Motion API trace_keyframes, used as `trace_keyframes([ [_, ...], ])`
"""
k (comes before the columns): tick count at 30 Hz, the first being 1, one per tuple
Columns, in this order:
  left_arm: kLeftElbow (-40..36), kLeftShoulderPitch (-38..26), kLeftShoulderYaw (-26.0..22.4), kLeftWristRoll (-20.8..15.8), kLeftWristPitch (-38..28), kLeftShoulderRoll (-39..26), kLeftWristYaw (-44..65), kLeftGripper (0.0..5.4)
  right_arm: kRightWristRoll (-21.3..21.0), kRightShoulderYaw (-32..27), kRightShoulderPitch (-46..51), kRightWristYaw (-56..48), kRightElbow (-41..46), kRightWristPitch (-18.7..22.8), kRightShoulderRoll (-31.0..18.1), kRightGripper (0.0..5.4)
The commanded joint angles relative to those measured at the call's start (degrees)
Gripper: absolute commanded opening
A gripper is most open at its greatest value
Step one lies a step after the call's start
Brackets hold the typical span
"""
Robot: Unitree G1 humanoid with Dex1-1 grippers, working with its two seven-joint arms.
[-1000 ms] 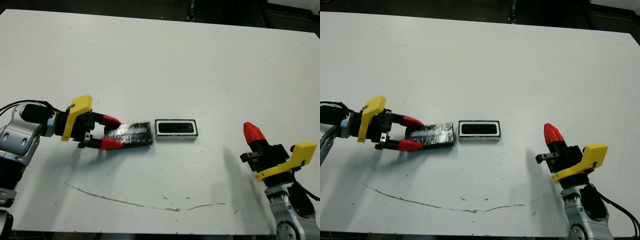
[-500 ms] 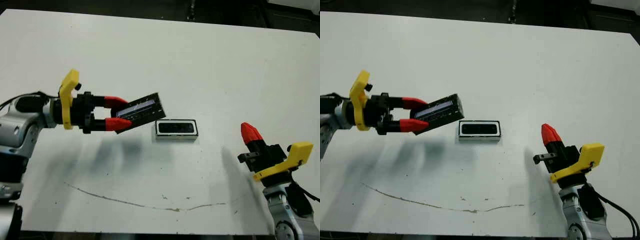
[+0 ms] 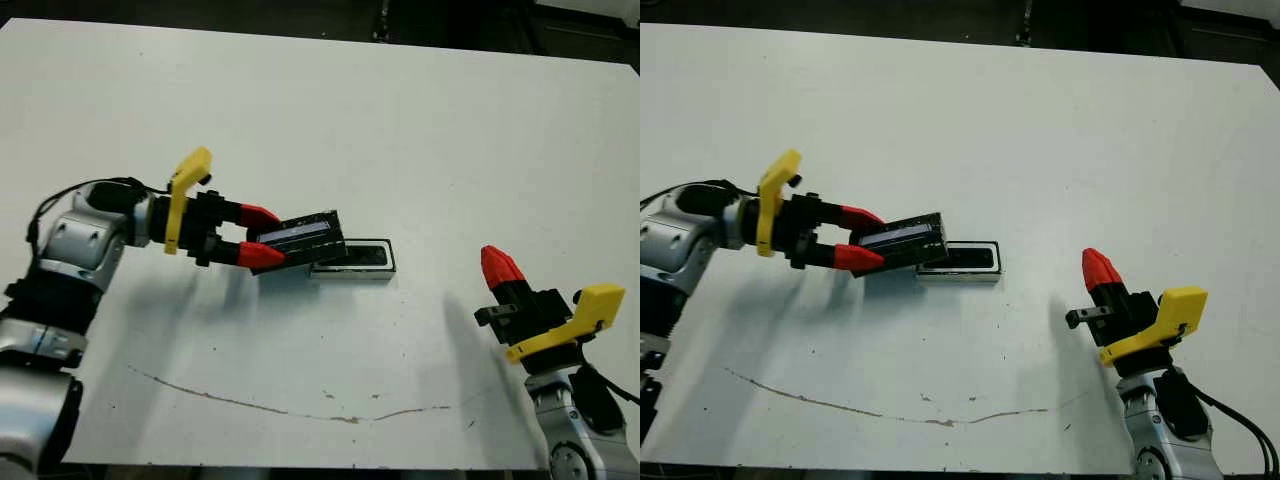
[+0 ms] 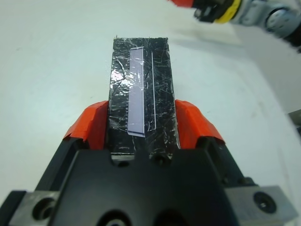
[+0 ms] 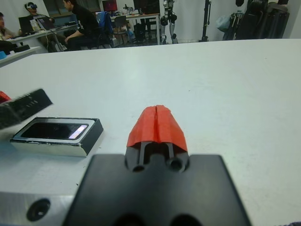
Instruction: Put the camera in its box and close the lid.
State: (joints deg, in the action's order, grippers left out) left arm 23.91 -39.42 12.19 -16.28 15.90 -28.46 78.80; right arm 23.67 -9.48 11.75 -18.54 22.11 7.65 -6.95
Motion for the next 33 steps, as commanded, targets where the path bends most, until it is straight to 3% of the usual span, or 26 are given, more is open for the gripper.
trace_keyframes([
  [1, 1.1, 0.2, 0.4, 1.5, -3.3, 1.4, -0.6, 3.16, 0.0, 0.0, 0.7, 0.0, -0.2, 0.0, -0.7, 0.00],
  [11, 1.1, 0.8, 0.4, 1.3, -2.0, 3.1, -0.9, 3.16, -0.8, 0.1, 1.0, 0.3, -0.4, -0.9, -0.3, 0.00],
  [21, 1.7, 0.8, 1.3, 2.3, -4.7, 4.1, 0.1, 3.16, -0.4, 0.3, 1.1, 0.2, -0.3, -0.7, -0.5, 0.00],
  [29, 3.7, 0.7, 1.1, -0.6, -1.8, 7.3, 2.3, 3.16, -0.9, 0.3, 1.3, 0.6, -0.5, -1.3, -0.1, 0.00],
  [33, 4.4, 0.2, 2.5, 0.9, -2.0, 8.7, 1.5, 3.16, -0.4, 0.1, 1.4, 0.4, -0.5, -1.1, -0.1, 0.00],
])
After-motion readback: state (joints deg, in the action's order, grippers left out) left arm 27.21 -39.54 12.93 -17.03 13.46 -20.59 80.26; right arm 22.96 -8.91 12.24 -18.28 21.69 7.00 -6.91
